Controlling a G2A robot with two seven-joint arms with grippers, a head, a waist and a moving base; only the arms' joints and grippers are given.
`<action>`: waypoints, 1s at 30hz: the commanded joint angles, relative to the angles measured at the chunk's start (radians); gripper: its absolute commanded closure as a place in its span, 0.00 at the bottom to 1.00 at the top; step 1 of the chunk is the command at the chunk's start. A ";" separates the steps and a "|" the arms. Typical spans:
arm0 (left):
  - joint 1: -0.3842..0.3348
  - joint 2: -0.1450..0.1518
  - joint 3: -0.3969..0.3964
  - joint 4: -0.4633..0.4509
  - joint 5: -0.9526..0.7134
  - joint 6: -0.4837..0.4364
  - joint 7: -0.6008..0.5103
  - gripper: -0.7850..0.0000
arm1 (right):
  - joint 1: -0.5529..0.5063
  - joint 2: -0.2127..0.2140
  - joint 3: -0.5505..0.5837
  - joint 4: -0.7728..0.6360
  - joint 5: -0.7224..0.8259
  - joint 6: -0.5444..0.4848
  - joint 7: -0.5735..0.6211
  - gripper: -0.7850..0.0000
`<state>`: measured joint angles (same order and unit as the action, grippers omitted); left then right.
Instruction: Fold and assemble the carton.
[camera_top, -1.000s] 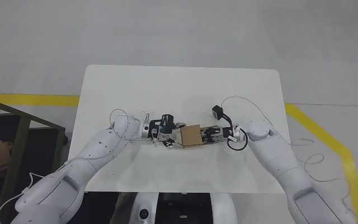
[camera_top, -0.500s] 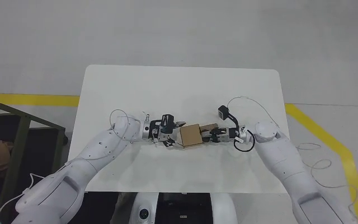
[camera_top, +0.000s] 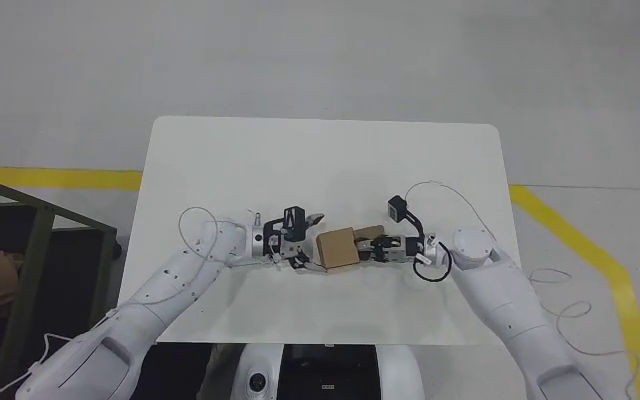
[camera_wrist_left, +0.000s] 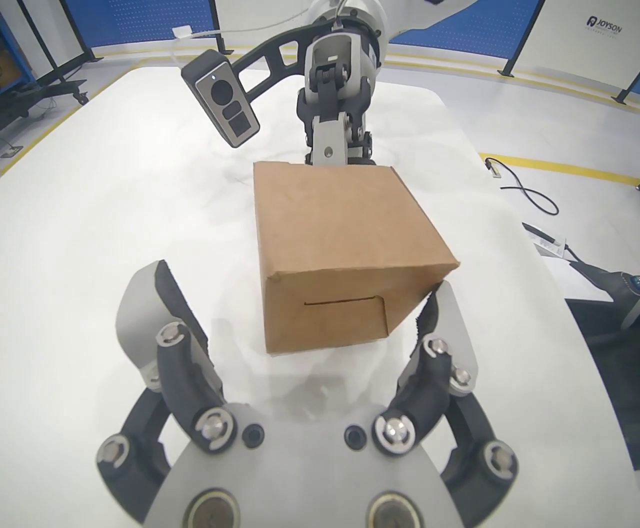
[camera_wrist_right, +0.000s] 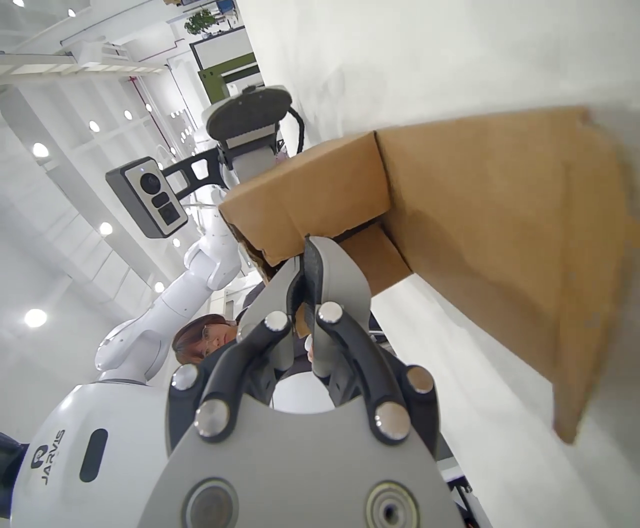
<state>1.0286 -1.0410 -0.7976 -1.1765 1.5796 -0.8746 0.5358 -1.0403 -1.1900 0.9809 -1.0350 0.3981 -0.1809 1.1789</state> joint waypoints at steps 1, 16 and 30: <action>0.031 0.012 -0.025 -0.033 -0.011 -0.008 -0.021 0.00 | -0.011 0.002 0.006 -0.008 0.005 0.004 -0.012 1.00; 0.182 0.046 -0.112 -0.203 -0.094 0.048 -0.190 0.00 | -0.063 0.012 0.033 -0.066 0.014 0.019 -0.069 1.00; 0.181 0.027 -0.119 -0.202 -0.202 0.141 -0.280 0.00 | -0.102 0.022 0.060 -0.112 0.021 0.019 -0.086 1.00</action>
<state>1.2129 -1.0126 -0.9150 -1.3816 1.3886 -0.7372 0.2591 -1.1402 -1.1678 1.0403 -1.1446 0.4182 -0.1616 1.0933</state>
